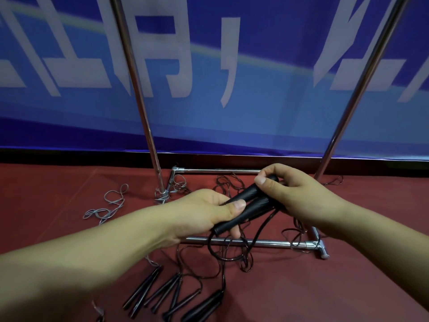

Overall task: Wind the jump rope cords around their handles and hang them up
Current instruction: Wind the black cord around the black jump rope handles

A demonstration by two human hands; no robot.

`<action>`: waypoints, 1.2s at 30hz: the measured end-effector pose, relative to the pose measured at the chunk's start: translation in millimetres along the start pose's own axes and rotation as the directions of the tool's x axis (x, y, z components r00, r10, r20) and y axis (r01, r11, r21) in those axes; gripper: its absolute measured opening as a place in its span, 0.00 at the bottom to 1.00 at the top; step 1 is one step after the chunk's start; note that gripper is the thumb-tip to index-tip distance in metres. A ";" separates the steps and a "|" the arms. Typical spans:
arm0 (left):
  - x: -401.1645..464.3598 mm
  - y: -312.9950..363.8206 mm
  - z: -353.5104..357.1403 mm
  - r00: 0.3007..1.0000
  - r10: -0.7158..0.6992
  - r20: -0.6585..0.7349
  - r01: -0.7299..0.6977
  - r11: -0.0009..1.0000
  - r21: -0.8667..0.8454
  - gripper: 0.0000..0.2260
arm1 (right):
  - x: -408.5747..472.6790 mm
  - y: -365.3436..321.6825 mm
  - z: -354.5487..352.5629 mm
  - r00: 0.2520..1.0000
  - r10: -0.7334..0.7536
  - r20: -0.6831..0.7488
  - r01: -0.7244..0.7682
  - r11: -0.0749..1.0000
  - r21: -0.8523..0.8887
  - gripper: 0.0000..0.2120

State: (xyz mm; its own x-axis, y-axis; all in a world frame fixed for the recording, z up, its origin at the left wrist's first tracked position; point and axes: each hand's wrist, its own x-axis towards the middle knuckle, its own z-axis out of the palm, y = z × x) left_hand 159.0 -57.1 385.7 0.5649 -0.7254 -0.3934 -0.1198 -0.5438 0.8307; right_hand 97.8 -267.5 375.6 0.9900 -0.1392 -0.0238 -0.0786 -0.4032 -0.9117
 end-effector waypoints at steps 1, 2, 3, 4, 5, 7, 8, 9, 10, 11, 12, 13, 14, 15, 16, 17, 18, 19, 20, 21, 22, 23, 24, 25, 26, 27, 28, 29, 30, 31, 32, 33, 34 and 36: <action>0.8 0.5 0.6 1.000 -0.001 -0.022 0.000 1.000 -0.030 0.18 | -0.3 -0.6 0.5 1.000 -0.009 -0.011 0.009 1.000 0.005 0.08; 1.0 1.0 -0.5 0.999 0.013 -0.031 -0.015 0.999 -0.048 0.19 | 0.0 -0.4 1.1 1.000 -0.018 -0.021 0.019 1.000 0.007 0.08; 0.5 0.6 -1.0 0.999 0.026 -0.036 -0.027 0.998 -0.052 0.19 | -0.3 -0.6 1.5 0.999 -0.025 -0.032 0.025 1.000 0.001 0.08; 0.7 0.6 0.0 0.999 0.030 -0.027 -0.032 0.997 -0.071 0.18 | -0.5 -0.5 1.7 0.998 -0.035 -0.044 0.034 0.999 -0.011 0.09; 0.6 0.2 1.8 1.000 0.028 -0.007 -0.028 0.991 -0.127 0.17 | -0.4 -0.5 2.4 0.998 -0.042 -0.053 0.041 0.999 -0.026 0.09; -0.7 1.8 3.8 0.999 -0.006 0.037 0.016 0.960 -0.280 0.16 | -0.7 -0.1 2.7 0.996 -0.058 -0.070 0.054 0.997 -0.052 0.10; -1.7 3.5 4.3 0.998 -0.031 0.056 0.049 0.934 -0.353 0.18 | -0.6 -0.5 2.7 0.995 -0.062 -0.076 0.057 0.996 -0.065 0.10; -3.1 5.0 4.0 0.995 -0.054 0.088 0.086 0.906 -0.415 0.21 | -1.3 -0.9 3.2 0.995 -0.058 -0.080 0.053 0.996 -0.071 0.11; -4.8 7.2 2.3 0.990 -0.071 0.122 0.121 0.875 -0.468 0.24 | -1.0 -1.1 3.4 0.995 -0.052 -0.081 0.046 0.996 -0.071 0.11; -6.4 8.5 0.5 0.985 -0.077 0.155 0.146 0.845 -0.515 0.27 | -1.4 -0.9 3.8 0.996 -0.043 -0.083 0.037 0.997 -0.064 0.12; -7.1 9.5 -1.4 0.981 -0.075 0.178 0.162 0.822 -0.546 0.29 | -1.1 -0.5 4.0 0.996 -0.036 -0.087 0.031 0.998 -0.058 0.12; -7.8 9.7 -2.7 0.979 -0.068 0.194 0.168 0.808 -0.564 0.30 | -1.2 -0.3 4.4 0.995 -0.035 -0.092 0.030 0.998 -0.055 0.12; -8.2 9.7 -3.5 0.978 -0.062 0.201 0.169 0.803 -0.572 0.30 | -1.3 -0.5 5.0 0.994 -0.037 -0.098 0.032 0.998 -0.051 0.12; -8.5 9.7 -3.1 0.978 -0.058 0.200 0.165 0.805 -0.570 0.29 | -1.2 -0.7 5.8 0.994 -0.036 -0.105 0.031 0.998 -0.046 0.12; -8.1 9.8 -2.6 0.980 -0.062 0.191 0.160 0.813 -0.559 0.29 | -1.1 -1.1 6.3 0.993 -0.032 -0.114 0.028 0.999 -0.038 0.12; -7.8 9.9 -1.6 0.982 -0.065 0.176 0.151 0.831 -0.536 0.27 | -0.9 -1.5 6.9 0.992 -0.023 -0.122 0.020 1.000 -0.024 0.13; -7.4 10.1 -0.6 0.986 -0.065 0.154 0.135 0.856 -0.499 0.25 | -0.9 -2.3 7.6 0.992 -0.007 -0.129 0.007 1.000 -0.002 0.13; -6.3 9.8 0.2 0.990 -0.057 0.125 0.108 0.885 -0.452 0.22 | -0.7 -3.4 8.3 0.991 0.012 -0.132 -0.009 1.000 0.027 0.13; -5.3 9.0 1.0 0.995 -0.041 0.095 0.076 0.912 -0.403 0.18 | -0.5 -4.3 9.1 0.991 0.031 -0.132 -0.024 0.998 0.057 0.14; -4.0 8.5 1.6 0.997 -0.022 0.068 0.045 0.934 -0.355 0.15 | -0.1 -5.2 9.5 0.990 0.044 -0.137 -0.034 0.997 0.076 0.14; -2.8 8.1 1.7 0.999 -0.003 0.044 0.017 0.951 -0.310 0.13 | 0.1 -6.1 9.6 0.988 0.050 -0.144 -0.038 0.996 0.082 0.14; -1.9 7.8 1.3 1.000 0.012 0.021 -0.007 0.966 -0.260 0.12 | 0.3 -7.2 9.7 0.987 0.049 -0.151 -0.037 0.996 0.081 0.14; -1.0 7.5 0.3 1.000 0.028 -0.004 -0.029 0.979 -0.203 0.13 | 0.4 -8.4 9.3 0.987 0.043 -0.154 -0.032 0.997 0.075 0.14; -0.5 7.4 -0.7 0.999 0.043 -0.022 -0.045 0.988 -0.146 0.15 | 0.4 -9.5 8.9 0.988 0.037 -0.151 -0.026 0.997 0.071 0.14; -0.8 7.3 -1.9 0.998 0.055 -0.034 -0.058 0.994 -0.095 0.16 | 0.4 -10.5 8.1 0.989 0.030 -0.145 -0.021 0.998 0.066 0.14; -1.6 7.8 -2.7 0.997 0.068 -0.042 -0.071 0.996 -0.053 0.18 | 0.4 -11.6 7.3 0.990 0.023 -0.140 -0.014 0.998 0.061 0.14; -2.9 8.2 -3.5 0.995 0.086 -0.051 -0.087 0.996 -0.016 0.18 | 0.3 -12.6 6.4 0.991 0.016 -0.134 -0.008 0.998 0.059 0.14; -3.8 9.1 -4.0 0.992 0.107 -0.062 -0.106 0.994 0.022 0.18 | 0.1 -13.1 5.3 0.992 0.008 -0.127 0.000 0.998 0.060 0.14; -4.5 9.2 -4.5 0.989 0.130 -0.074 -0.125 0.990 0.062 0.18 | 0.1 -13.3 4.6 0.993 0.004 -0.118 0.004 0.998 0.061 0.14; -4.1 8.8 -5.2 0.984 0.153 -0.086 -0.143 0.984 0.107 0.16 | 0.2 -13.0 4.1 0.994 0.003 -0.111 0.003 0.998 0.057 0.14; -3.9 7.8 -5.5 0.980 0.174 -0.097 -0.158 0.976 0.152 0.14 | 0.3 -12.6 4.2 0.994 0.007 -0.105 -0.001 0.999 0.049 0.14; -3.8 7.3 -5.2 0.976 0.190 -0.104 -0.169 0.969 0.182 0.12 | 0.4 -11.7 4.5 0.995 0.011 -0.101 -0.007 0.999 0.040 0.15; -3.5 6.6 -4.8 0.976 0.194 -0.104 -0.173 0.968 0.182 0.11 | 0.3 -10.9 4.7 0.995 0.016 -0.098 -0.012 0.999 0.037 0.15; -5.0 7.3 -3.2 0.985 0.157 -0.075 -0.152 0.986 0.076 0.10 | -0.1 -9.4 5.5 0.995 0.021 -0.093 -0.017 0.999 0.042 0.16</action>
State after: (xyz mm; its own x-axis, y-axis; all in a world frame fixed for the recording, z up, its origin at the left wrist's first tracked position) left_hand 158.0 -56.0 394.9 0.5989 -0.7680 -0.2270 -0.2655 -0.4578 0.8485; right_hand 99.1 -258.8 381.9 0.9730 -0.2308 -0.0047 -0.0905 -0.3625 -0.9276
